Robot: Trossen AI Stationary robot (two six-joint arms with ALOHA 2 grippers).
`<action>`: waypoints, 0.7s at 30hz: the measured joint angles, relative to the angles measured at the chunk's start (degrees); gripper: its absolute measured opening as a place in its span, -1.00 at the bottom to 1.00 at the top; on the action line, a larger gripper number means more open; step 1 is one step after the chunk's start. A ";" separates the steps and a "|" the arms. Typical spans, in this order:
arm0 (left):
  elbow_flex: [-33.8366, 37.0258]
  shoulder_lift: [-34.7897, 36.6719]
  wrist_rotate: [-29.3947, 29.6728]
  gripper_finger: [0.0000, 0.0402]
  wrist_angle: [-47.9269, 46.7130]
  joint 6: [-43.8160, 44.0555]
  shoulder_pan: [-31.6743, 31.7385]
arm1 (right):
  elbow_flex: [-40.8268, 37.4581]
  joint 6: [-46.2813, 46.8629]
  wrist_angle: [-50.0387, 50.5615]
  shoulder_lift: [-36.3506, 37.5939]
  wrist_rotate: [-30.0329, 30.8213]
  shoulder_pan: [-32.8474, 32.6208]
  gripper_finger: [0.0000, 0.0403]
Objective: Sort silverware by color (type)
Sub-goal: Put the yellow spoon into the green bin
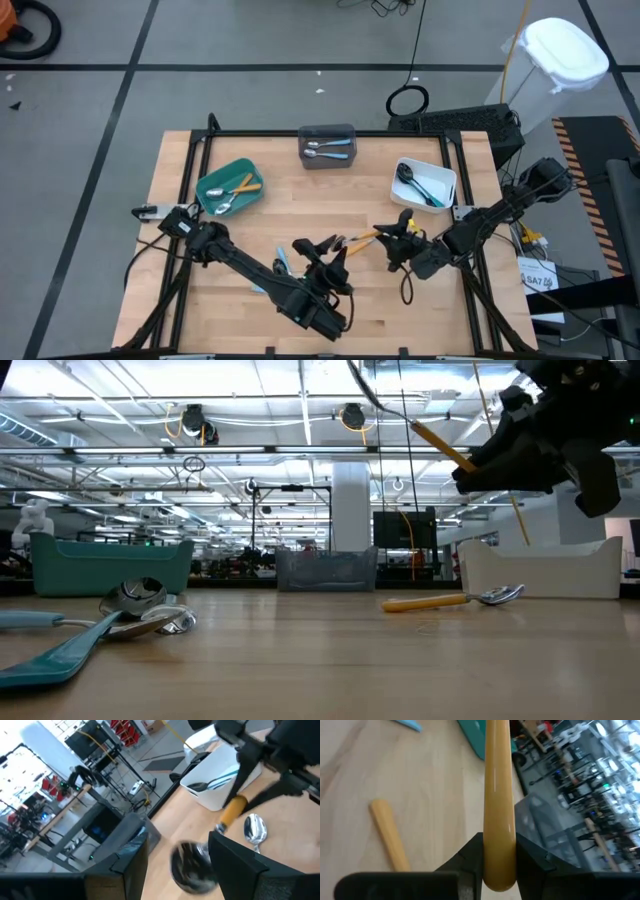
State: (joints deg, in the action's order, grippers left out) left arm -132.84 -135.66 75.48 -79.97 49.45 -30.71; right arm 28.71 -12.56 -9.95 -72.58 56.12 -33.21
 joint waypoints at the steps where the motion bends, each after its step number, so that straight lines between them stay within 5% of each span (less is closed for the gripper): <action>1: -0.86 0.05 -0.10 0.02 -0.02 -1.45 0.06 | 0.00 0.42 0.20 0.00 -1.18 0.41 -0.64; 11: -2.16 0.70 -3.99 0.02 8.74 -20.94 0.33 | 0.04 4.57 1.64 0.00 -14.46 4.47 -0.64; 21: -2.16 0.70 -27.56 0.02 17.29 -16.09 5.03 | 0.04 8.90 6.19 0.00 -22.06 6.67 -0.64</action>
State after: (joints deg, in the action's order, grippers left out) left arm -135.00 -134.96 47.92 -62.67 33.36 -25.68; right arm 28.75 -3.66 -3.76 -72.58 34.06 -26.55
